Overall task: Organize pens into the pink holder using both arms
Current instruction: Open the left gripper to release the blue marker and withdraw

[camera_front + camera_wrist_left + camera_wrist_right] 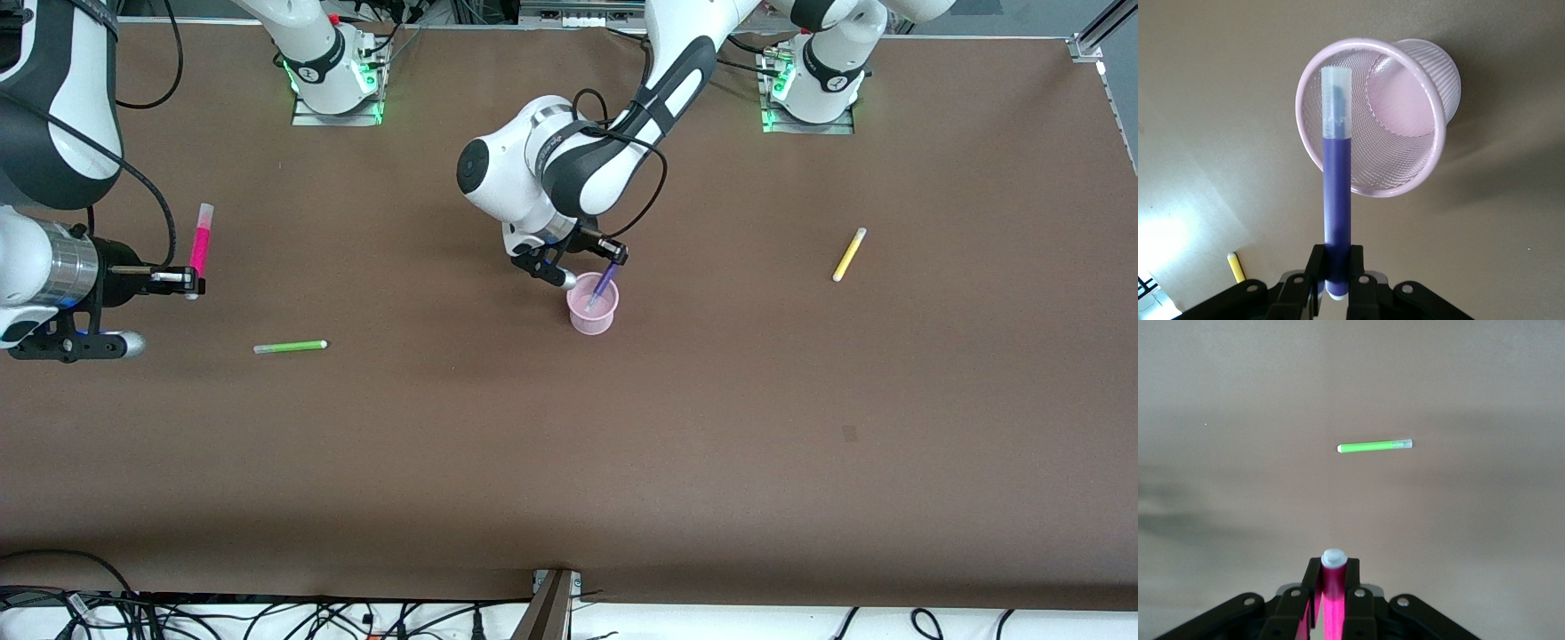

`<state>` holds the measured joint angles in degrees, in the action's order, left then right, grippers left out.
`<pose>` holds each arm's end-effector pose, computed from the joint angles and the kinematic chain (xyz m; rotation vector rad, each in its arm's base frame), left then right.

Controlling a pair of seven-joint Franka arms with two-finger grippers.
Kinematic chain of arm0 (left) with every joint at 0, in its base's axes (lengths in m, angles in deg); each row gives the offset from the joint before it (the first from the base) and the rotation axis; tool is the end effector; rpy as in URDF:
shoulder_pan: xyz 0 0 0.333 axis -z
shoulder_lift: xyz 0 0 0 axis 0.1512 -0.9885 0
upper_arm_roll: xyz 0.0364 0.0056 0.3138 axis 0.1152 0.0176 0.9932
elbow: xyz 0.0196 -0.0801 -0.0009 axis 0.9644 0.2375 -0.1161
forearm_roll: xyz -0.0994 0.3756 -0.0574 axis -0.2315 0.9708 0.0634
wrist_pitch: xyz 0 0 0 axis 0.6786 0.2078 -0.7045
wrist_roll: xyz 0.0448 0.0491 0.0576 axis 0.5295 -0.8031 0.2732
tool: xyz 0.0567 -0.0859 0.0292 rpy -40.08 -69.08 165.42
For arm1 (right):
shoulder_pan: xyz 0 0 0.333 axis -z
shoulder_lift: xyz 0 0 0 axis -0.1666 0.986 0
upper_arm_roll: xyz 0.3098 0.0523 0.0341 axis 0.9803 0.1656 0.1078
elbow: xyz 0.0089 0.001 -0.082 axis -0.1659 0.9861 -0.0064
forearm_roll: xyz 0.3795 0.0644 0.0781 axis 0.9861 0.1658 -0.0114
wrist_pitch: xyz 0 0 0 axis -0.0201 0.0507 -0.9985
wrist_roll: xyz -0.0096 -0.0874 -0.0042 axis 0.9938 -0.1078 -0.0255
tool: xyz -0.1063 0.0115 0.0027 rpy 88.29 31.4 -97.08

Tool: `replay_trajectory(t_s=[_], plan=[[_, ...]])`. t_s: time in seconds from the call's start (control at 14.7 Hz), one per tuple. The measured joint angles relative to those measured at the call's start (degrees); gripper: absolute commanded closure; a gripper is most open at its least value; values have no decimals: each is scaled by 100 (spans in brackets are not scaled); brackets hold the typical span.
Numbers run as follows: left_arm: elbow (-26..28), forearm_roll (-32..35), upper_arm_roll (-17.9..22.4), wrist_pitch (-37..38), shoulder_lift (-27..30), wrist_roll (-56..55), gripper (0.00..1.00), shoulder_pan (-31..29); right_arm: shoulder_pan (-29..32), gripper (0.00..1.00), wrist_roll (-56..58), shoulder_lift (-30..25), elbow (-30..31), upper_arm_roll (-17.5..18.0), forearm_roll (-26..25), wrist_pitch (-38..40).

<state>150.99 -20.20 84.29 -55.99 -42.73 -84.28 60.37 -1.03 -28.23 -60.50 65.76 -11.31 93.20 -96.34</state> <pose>0.4608 -0.5337 0.2670 -2.4720 0.7004 0.2901 0.6467 0.0267 0.5107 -3.0783 0.0022 0.4013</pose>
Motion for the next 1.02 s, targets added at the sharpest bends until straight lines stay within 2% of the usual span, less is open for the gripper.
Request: replay_trajectory(t_s=[0.54,0.68,0.75,0.82,0.89,0.95,1.02], plan=[[-2,0,0,41,0,0,82,21,0,100,0,0,0,0,0,0],[-4,0,0,42,0,0,75,51,0,100,0,0,0,-2,0,0],[-5,0,0,43,0,0,68,61,0,100,0,0,0,-3,0,0],[-6,0,0,43,0,0,34,68,0,100,0,0,0,-4,0,0],[-6,0,0,43,0,0,6,74,1,100,0,0,0,-8,0,0],[-7,0,0,43,0,0,0,77,3,100,0,0,0,-13,0,0],[-8,0,0,43,0,0,0,77,5,100,0,0,0,-17,0,2]])
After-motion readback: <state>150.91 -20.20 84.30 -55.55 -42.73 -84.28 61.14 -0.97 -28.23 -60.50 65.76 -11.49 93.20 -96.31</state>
